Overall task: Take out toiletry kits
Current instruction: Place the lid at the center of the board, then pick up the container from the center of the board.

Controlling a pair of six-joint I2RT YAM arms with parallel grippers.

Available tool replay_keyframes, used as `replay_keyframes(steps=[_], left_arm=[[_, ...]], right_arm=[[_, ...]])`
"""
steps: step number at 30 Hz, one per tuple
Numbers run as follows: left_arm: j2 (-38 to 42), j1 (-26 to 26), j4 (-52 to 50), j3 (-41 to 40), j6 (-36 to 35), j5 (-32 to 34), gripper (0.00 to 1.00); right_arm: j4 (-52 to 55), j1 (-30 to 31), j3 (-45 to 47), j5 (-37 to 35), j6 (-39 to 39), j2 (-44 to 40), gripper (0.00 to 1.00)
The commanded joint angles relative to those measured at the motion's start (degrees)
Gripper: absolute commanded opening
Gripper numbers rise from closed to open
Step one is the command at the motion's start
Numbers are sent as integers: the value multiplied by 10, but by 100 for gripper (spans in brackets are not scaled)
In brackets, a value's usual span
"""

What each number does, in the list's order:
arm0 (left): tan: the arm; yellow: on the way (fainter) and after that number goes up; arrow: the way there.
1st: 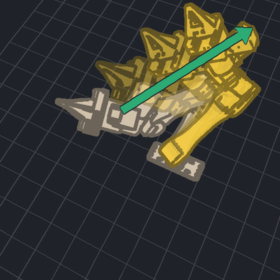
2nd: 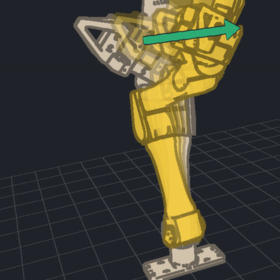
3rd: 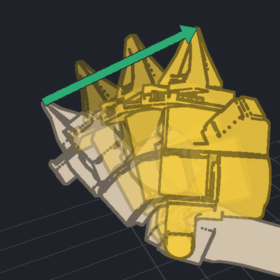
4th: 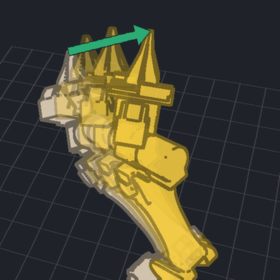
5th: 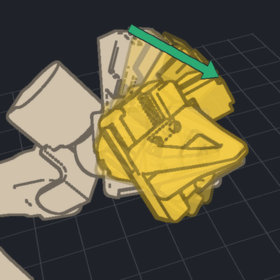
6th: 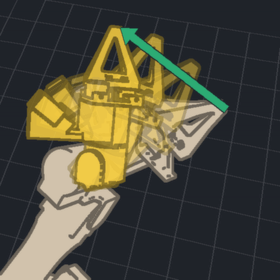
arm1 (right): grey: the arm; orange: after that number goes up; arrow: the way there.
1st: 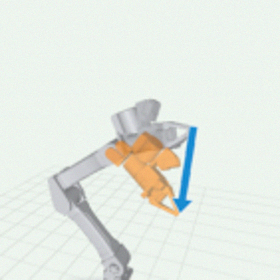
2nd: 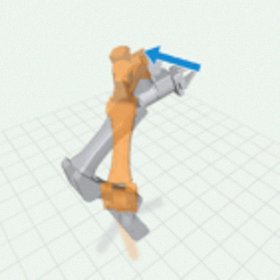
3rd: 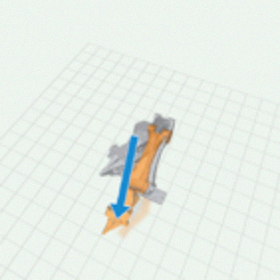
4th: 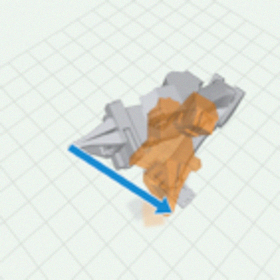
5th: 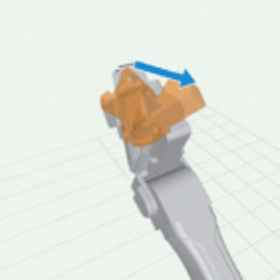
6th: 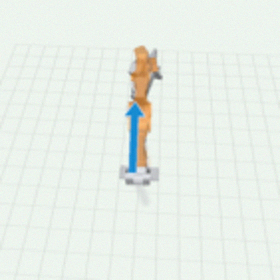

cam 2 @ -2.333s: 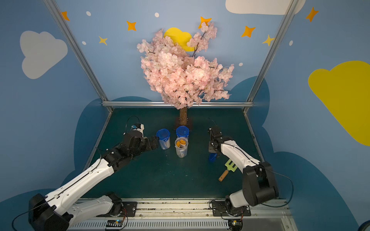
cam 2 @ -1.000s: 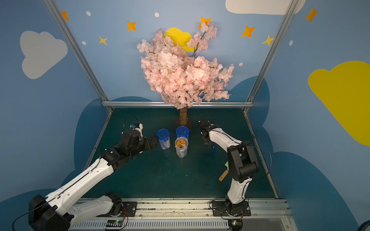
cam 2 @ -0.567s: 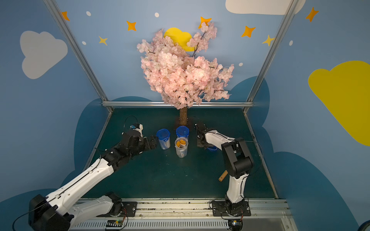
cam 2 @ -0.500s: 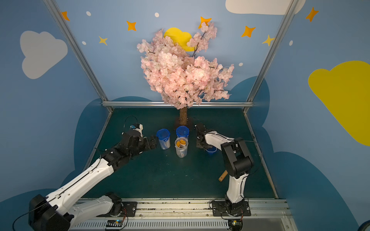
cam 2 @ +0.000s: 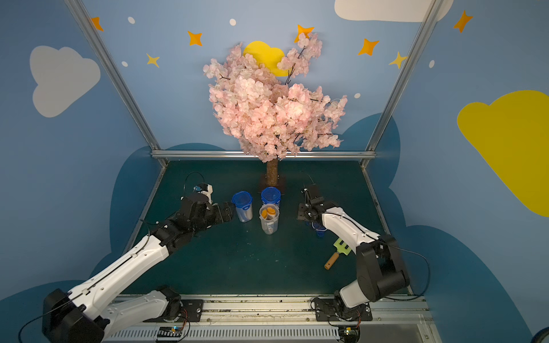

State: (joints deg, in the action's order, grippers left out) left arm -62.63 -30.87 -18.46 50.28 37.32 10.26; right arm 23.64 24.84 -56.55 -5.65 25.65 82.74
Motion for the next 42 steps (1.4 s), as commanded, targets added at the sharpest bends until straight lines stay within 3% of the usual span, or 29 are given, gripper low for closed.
replay_keyframes(steps=[1,6,16,19,24,28,33,42], left_arm=[[-10,2,0,-2,0,-23,97],[-30,1,2,3,6,-41,96],[-40,2,6,2,6,-48,96],[-51,2,15,8,3,-66,87],[-91,-11,9,33,-1,-84,83],[-119,-32,15,49,-4,-86,84],[-162,-60,16,81,-12,-89,90],[-244,-90,-1,138,-32,-103,74]], right_arm=[[-2,14,-3,96,-9,-40,47],[40,52,-56,124,-9,-37,39],[54,103,-115,138,-21,42,37],[53,108,-122,142,-20,56,35],[54,118,-129,140,-22,72,26],[65,128,-137,126,-29,77,18],[75,136,-144,116,-36,76,15],[77,138,-153,131,-43,79,15]])
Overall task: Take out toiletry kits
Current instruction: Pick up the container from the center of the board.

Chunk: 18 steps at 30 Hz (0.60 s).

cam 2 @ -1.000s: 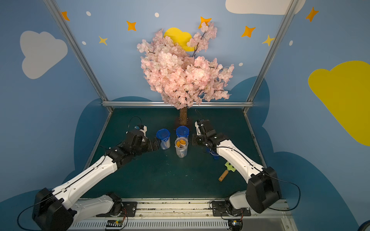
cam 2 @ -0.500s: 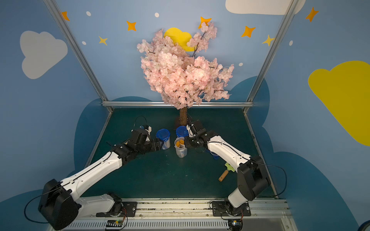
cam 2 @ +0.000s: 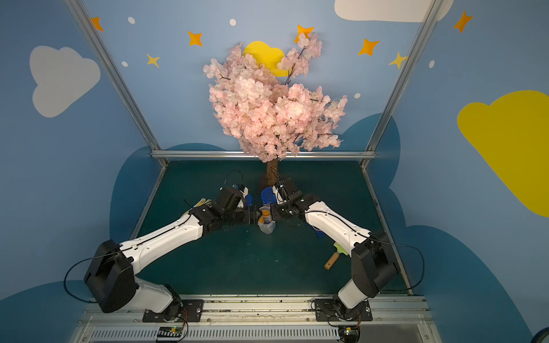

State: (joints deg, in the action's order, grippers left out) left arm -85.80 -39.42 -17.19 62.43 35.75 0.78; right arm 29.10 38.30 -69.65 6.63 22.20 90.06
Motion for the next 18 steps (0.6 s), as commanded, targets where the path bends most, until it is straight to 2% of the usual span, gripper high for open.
replay_keyframes(steps=[1,2,10,18], left_arm=[[-18,-5,-16,20,-18,-8,73],[-21,-5,-18,20,-18,-6,71],[-44,-5,-33,45,-33,18,38],[-91,-5,-59,90,-44,29,33]], right_arm=[[22,4,-23,13,-8,7,14],[20,4,-24,16,-8,8,15],[19,4,-32,33,-9,14,14],[14,3,-25,48,-16,5,14]])
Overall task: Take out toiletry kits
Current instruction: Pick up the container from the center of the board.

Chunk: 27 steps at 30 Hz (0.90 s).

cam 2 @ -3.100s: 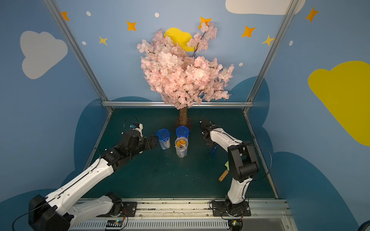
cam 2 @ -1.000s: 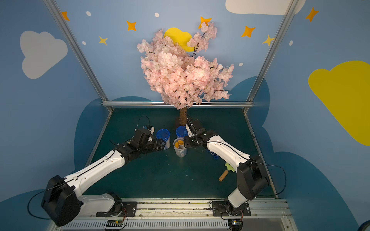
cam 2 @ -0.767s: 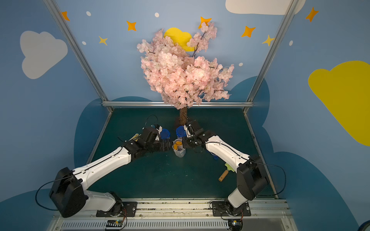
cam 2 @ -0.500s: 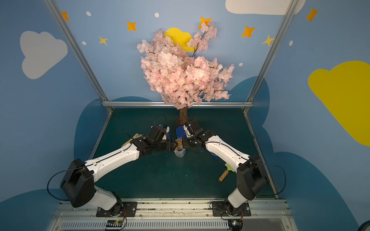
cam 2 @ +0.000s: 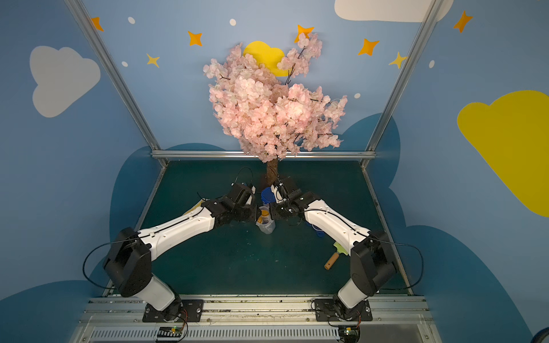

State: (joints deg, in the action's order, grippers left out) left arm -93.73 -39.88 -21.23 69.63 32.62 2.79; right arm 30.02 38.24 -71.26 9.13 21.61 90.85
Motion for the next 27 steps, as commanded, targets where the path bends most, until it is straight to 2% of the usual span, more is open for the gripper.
replay_keyframes(steps=[1,3,7,11,12,16,18,20,24,27], left_arm=[[-17,0,-20,21,-14,11,30],[-26,0,-25,27,-15,13,24],[-37,0,-45,43,-15,11,5],[-34,0,-54,48,-15,3,2],[-32,0,-56,47,-14,0,2],[-18,1,-61,43,-13,-23,3],[-8,3,-59,39,-12,-44,3],[3,9,-53,33,-8,-74,3],[28,30,-20,3,11,-137,3],[44,47,-3,-15,25,-157,3]], right_arm=[[2,4,-7,27,-12,-6,14],[3,3,-8,27,-16,-7,13],[5,2,-7,26,-19,-6,13],[1,0,-2,29,-17,-6,16],[-2,-1,0,36,-20,-7,19],[-37,-5,23,74,-36,-25,49],[-64,-7,45,88,-45,-49,58],[-96,-8,76,89,-52,-87,87],[-156,-9,155,47,-61,-195,88],[-221,-8,232,15,-58,-290,87]])
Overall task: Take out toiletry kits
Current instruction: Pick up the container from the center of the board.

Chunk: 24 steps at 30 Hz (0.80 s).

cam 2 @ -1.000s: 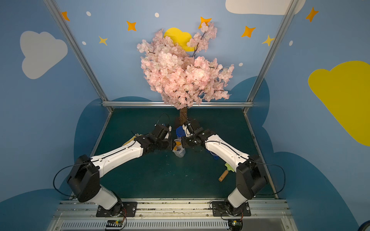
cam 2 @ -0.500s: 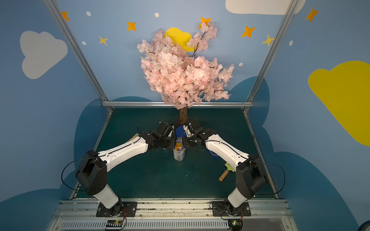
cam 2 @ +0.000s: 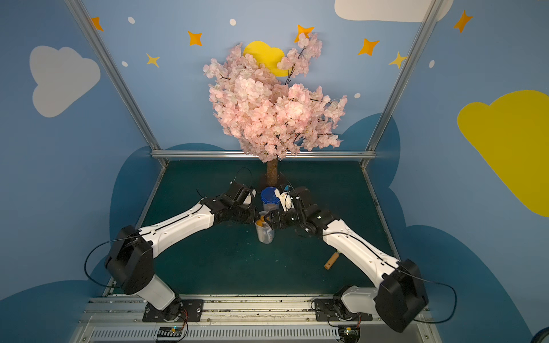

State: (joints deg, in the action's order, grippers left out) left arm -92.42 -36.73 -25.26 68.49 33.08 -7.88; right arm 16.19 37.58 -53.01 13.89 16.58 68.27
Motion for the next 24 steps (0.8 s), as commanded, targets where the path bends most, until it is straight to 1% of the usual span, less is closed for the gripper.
replay_keyframes(steps=[1,3,5,7,10,12,16,23,24], left_arm=[[34,21,40,-7,25,-74,3],[40,37,42,-10,43,-104,3],[49,51,52,-13,60,-136,3],[60,63,63,-18,76,-161,3],[77,74,68,-14,87,-188,3],[89,79,65,-11,90,-205,3],[115,85,62,-12,100,-231,3],[159,86,51,-19,112,-268,3],[163,86,52,-20,115,-275,3]], right_arm=[[-114,0,78,-34,-21,-92,87],[-152,4,130,-46,-54,-146,87],[-144,11,161,-53,-80,-183,85],[-124,21,178,-72,-99,-203,84],[-115,44,196,-105,-119,-212,84],[-127,68,204,-138,-137,-203,84],[-158,105,193,-180,-179,-163,84],[-211,118,148,-172,-227,-85,84],[-218,119,128,-174,-232,-74,85]])
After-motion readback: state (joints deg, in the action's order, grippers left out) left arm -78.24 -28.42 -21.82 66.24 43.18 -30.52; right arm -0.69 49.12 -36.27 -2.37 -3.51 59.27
